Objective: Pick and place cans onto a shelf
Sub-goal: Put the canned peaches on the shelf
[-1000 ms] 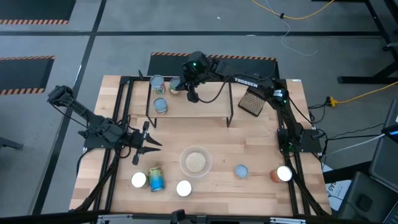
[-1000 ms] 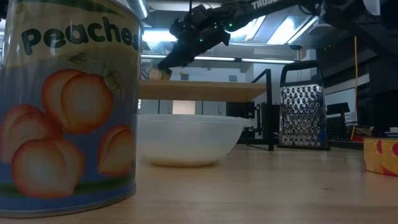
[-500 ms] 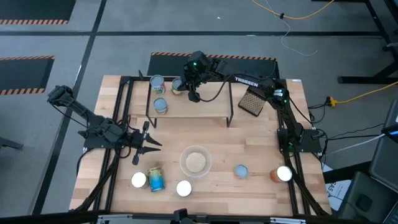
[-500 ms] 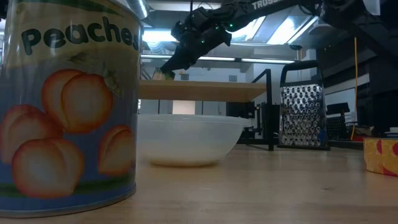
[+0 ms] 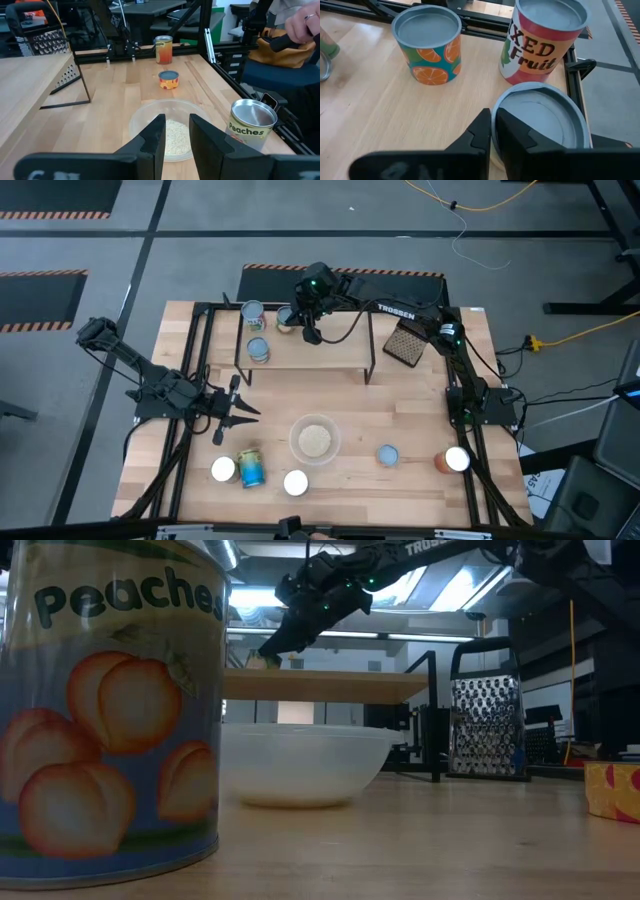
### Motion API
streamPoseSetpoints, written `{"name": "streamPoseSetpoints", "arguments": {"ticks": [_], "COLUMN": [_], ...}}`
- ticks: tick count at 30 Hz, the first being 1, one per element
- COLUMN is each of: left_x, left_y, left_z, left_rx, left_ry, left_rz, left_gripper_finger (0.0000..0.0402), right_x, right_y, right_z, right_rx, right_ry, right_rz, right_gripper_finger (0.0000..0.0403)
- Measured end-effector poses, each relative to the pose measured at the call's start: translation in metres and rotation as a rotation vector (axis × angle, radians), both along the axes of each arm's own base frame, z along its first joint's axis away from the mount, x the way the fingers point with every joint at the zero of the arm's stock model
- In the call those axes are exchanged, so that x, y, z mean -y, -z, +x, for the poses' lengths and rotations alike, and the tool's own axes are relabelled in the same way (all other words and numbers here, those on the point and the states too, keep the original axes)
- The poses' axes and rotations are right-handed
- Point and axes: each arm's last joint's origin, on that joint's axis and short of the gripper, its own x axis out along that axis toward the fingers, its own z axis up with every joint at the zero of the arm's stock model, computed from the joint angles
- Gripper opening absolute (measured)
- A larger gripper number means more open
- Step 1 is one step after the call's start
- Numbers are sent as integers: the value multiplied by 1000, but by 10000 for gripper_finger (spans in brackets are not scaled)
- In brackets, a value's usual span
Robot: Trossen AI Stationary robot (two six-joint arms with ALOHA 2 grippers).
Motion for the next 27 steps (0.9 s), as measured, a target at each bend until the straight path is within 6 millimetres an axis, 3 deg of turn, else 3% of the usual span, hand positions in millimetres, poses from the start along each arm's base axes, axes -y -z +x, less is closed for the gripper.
{"name": "streamPoseSetpoints", "arguments": {"ticks": [20,27], "left_x": [0,0], "left_y": [0,0], "left_z": [0,0], "left_rx": [0,0], "left_ry": [1,1], "left_rz": [0,0], "left_gripper_finger": [79,79], "right_x": [0,0], "right_y": [0,0], "right_z": [0,0], "right_rx": [0,3], "right_ry": [1,1], "right_rz": [-1,-3], "right_gripper_finger": [38,97]}}
